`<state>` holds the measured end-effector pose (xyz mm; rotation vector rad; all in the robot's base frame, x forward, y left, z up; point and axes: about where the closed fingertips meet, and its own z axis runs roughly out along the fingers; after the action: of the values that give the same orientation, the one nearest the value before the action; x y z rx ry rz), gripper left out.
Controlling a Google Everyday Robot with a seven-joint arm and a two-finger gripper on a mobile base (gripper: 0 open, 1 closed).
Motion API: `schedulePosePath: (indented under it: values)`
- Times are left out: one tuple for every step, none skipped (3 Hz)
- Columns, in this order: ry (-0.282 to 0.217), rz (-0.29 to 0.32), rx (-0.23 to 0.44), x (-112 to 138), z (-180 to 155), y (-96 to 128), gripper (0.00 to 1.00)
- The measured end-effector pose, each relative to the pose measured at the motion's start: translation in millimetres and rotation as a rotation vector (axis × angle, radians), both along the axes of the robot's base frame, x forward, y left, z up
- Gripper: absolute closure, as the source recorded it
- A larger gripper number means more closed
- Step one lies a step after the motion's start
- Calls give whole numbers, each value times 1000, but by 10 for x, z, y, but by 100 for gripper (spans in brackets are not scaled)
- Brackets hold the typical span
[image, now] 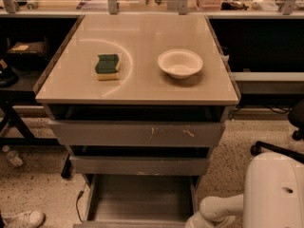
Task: Close bottom drawer
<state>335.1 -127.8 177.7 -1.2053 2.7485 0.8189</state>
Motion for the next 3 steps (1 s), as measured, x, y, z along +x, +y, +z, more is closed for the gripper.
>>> schedulePosePath:
  values:
    - [0, 0, 0, 0, 4, 0, 82]
    - [0, 0, 0, 0, 3, 0, 59]
    - [0, 0, 0, 0, 3, 0, 36]
